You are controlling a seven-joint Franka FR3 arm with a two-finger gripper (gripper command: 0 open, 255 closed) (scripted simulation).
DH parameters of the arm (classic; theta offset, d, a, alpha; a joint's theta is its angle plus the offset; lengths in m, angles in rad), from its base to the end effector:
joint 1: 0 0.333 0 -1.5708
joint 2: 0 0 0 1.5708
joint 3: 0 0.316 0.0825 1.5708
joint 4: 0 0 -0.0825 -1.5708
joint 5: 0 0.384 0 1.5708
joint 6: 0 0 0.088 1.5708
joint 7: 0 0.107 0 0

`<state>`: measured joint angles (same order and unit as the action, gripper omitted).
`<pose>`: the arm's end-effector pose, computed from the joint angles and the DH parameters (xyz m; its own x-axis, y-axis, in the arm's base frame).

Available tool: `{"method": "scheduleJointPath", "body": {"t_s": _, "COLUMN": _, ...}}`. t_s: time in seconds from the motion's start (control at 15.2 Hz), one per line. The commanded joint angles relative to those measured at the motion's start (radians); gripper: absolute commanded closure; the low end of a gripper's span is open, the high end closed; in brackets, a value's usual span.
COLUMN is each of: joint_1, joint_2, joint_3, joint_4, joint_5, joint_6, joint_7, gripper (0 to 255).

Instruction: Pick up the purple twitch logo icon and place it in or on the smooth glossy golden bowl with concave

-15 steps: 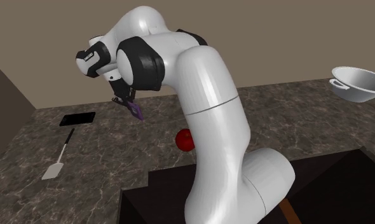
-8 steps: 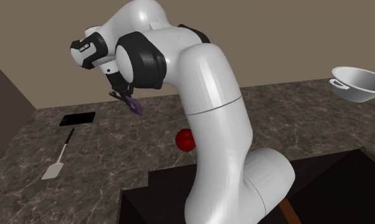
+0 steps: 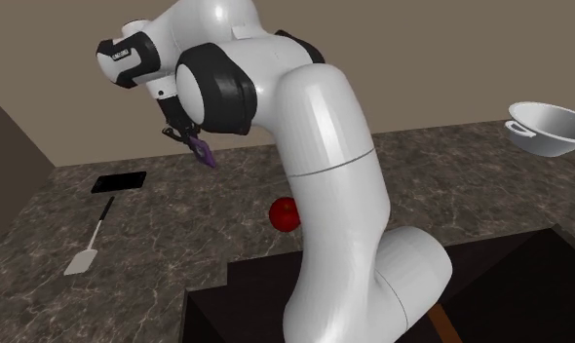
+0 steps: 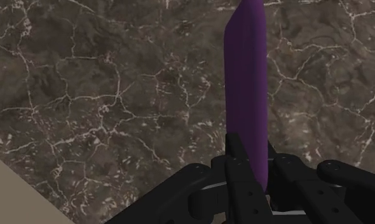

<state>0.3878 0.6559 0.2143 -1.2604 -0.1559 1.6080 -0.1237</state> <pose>0.6030 0.3538 0.3587 0.7109 0.6408 -0.2899 0.6652 -0.7464 -0.0186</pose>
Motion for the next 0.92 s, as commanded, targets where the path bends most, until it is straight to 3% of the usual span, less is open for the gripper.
{"method": "scheduleJointPath", "body": {"t_s": 0.0, "joint_1": 0.001, "joint_2": -0.004, "joint_3": 0.001, "joint_4": 0.019, "joint_5": 0.001, "joint_6": -0.023, "joint_7": -0.002, "gripper": 255}}
{"method": "scheduleJointPath", "body": {"t_s": 0.2, "joint_1": 0.002, "joint_2": -0.009, "joint_3": 0.001, "joint_4": 0.041, "joint_5": 0.002, "joint_6": -0.050, "joint_7": -0.004, "gripper": 255}}
{"method": "scheduleJointPath", "body": {"t_s": 0.86, "joint_1": -0.164, "joint_2": -0.262, "joint_3": -0.041, "joint_4": -0.342, "joint_5": 0.010, "joint_6": 0.095, "joint_7": -0.173, "gripper": 255}}
